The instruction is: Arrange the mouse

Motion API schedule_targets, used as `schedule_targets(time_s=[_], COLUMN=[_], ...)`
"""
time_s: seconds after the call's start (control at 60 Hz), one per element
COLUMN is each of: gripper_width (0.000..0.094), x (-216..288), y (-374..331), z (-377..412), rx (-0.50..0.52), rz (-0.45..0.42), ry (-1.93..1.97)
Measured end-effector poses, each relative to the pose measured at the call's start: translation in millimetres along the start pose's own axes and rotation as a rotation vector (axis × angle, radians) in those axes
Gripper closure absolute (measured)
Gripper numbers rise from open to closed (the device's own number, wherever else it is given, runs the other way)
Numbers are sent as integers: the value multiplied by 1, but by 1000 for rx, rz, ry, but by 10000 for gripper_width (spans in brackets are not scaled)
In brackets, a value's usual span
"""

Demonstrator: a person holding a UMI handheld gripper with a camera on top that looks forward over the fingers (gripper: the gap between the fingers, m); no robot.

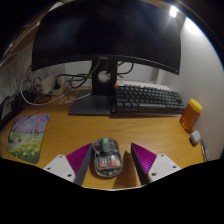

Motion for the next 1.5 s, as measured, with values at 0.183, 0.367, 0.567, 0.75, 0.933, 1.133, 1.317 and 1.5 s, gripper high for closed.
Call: schedule_targets(time_s=[0.183, 0.367, 0.567, 0.75, 0.933, 1.133, 1.317, 1.5], gripper_width=[458, 536, 537, 539, 539, 540, 361, 80], x=[-1, 1, 55, 97, 63, 5, -11, 6], y=[1, -2, -32, -58, -45, -19, -12, -44], z=[4, 6, 51, 172, 287, 342, 346, 329], rx=[-13, -31, 9, 169, 263, 276, 252, 265], rz=[6, 42, 25, -11, 37, 108, 108, 120], ry=[-8, 12, 54, 18, -34, -74, -98, -107])
Point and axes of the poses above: the point between the fingertips, and its own axes, seen from behind it with the camera up: z to the left, x up, y forward, the way the camera looks, the point moved 3 cm from there along -y, backward, against the way the camera looks, and after that the axes turned 6 degrees about y, right-handed, at the moved point
